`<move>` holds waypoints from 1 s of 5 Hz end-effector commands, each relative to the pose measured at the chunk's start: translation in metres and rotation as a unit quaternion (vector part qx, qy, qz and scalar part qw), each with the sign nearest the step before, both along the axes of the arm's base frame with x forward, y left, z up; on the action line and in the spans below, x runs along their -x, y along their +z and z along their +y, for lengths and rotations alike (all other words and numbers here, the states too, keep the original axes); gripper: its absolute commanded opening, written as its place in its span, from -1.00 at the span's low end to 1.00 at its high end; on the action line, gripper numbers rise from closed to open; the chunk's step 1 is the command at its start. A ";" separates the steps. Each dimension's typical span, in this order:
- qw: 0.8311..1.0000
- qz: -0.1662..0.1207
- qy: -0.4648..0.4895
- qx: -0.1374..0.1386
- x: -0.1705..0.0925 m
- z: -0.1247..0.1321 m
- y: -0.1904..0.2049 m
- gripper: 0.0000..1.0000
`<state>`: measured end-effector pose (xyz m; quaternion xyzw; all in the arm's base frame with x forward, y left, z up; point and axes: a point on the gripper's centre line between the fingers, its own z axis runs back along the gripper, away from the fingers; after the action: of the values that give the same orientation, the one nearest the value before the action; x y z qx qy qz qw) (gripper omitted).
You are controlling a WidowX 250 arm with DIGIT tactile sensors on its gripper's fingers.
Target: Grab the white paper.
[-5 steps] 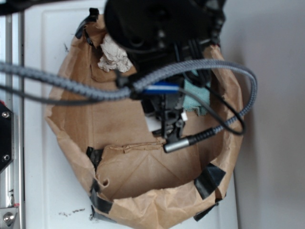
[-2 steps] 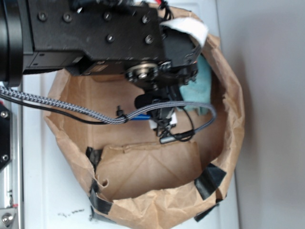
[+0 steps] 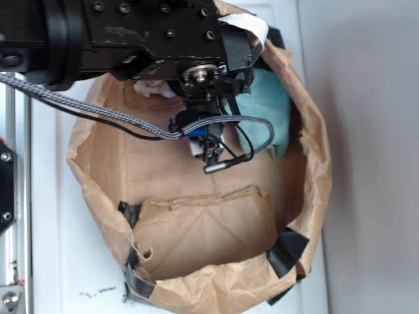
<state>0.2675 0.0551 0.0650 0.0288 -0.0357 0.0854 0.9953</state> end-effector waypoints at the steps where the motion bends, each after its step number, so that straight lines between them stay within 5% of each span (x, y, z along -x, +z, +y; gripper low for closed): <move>1: 1.000 -0.024 0.015 -0.006 -0.007 0.013 0.013 1.00; 3: 0.999 -0.020 0.024 -0.021 -0.007 0.026 0.000 1.00; 4: 0.999 0.006 0.040 -0.023 -0.006 0.044 -0.007 1.00; 5: 0.999 -0.004 0.042 -0.018 -0.007 0.057 0.003 1.00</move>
<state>0.2687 0.0958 0.0492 0.0376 -0.0039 0.1125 0.9929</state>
